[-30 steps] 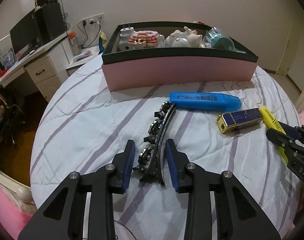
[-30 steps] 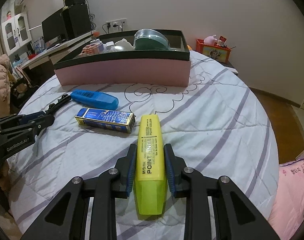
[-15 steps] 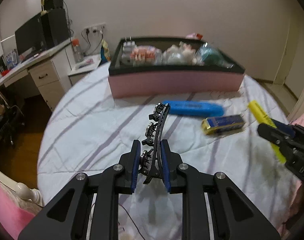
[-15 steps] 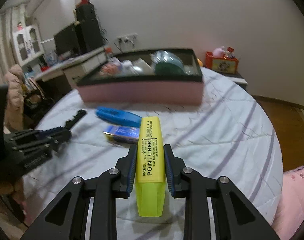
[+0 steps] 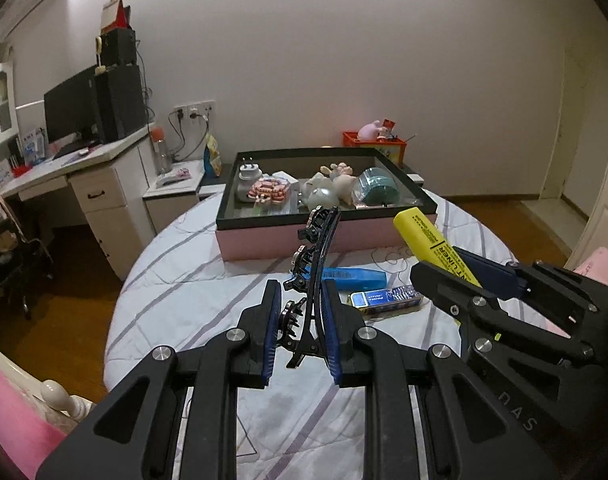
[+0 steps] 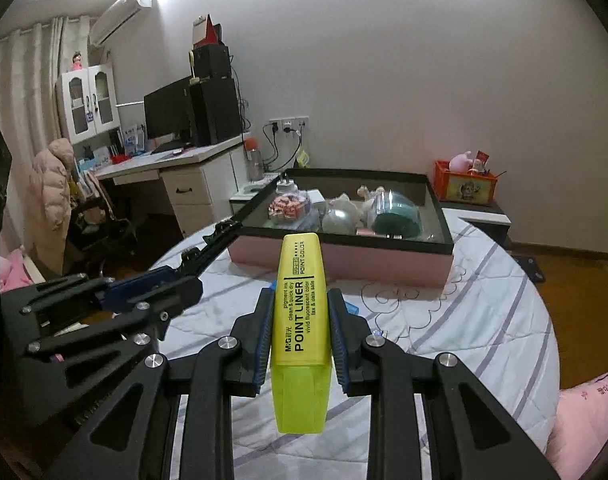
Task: Organize rigid objects
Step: 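Lift the hair clip and yellow highlighter and carry them over the tray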
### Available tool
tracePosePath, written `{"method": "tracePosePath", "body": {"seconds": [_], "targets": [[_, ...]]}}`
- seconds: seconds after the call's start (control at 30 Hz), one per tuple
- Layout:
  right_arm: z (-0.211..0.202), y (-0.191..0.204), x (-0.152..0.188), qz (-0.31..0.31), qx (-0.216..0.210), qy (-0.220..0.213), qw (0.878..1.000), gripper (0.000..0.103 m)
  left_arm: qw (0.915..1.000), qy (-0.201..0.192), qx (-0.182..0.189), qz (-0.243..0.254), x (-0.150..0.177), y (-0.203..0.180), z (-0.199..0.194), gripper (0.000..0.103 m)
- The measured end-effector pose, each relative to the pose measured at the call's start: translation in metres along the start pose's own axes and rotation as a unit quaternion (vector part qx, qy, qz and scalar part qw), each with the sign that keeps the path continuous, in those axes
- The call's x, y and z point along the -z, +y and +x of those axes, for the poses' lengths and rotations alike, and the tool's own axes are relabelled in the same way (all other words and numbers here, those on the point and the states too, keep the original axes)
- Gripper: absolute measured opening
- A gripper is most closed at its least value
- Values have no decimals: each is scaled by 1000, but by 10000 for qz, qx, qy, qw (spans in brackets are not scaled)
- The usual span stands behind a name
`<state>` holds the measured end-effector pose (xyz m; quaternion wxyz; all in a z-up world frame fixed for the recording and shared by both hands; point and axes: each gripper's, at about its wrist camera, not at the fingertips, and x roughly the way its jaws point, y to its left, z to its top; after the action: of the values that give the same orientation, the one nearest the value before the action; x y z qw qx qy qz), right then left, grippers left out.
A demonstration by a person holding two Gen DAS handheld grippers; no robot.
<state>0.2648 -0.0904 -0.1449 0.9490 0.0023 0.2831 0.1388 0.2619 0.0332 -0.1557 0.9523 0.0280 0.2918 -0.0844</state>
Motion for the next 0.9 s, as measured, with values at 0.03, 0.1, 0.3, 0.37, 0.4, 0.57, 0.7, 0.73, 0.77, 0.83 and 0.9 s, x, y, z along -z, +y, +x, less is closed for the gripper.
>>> {"method": "tracePosePath", "body": {"seconds": [0.03, 0.1, 0.3, 0.37, 0.4, 0.57, 0.7, 0.73, 0.77, 0.83, 0.9], "targets": [[-2, 0, -1, -8, 12, -35, 10000, 27, 10000, -34, 1, -7, -1, -1, -2, 20], [-6, 1, -3, -26, 57, -76, 10000, 27, 10000, -90, 15, -6, -2, -3, -9, 20], [-29, 6, -10, -76, 127, -328, 9994, 27, 9989, -447, -169, 18, -9, -10, -35, 20], [-38, 8, -12, -119, 188, -473, 9986, 27, 9970, -702, -315, 6, -11, -13, -49, 20], [-43, 12, -14, -177, 252, -545, 9980, 27, 9961, -801, -362, 28, -13, -14, -56, 20], [-69, 18, -25, -235, 344, -933, 9948, 27, 9913, -1241, -423, 144, -24, -18, -86, 20], [-91, 22, -35, -290, 393, -1291, 9904, 27, 9847, -1683, -400, 203, -33, -18, -112, 21], [-98, 24, -37, -326, 410, -1419, 9885, 27, 9836, -1742, -408, 215, -35, -18, -116, 21], [-103, 25, -39, -353, 430, -1501, 9871, 27, 9817, -1839, -435, 227, -37, -18, -121, 21], [-111, 28, -44, -402, 430, -1636, 9848, 27, 9784, -1993, -490, 250, -41, -17, -130, 21], [-117, 30, -48, -434, 436, -1732, 9830, 27, 9760, -2106, -491, 253, -44, -16, -137, 21]]}}
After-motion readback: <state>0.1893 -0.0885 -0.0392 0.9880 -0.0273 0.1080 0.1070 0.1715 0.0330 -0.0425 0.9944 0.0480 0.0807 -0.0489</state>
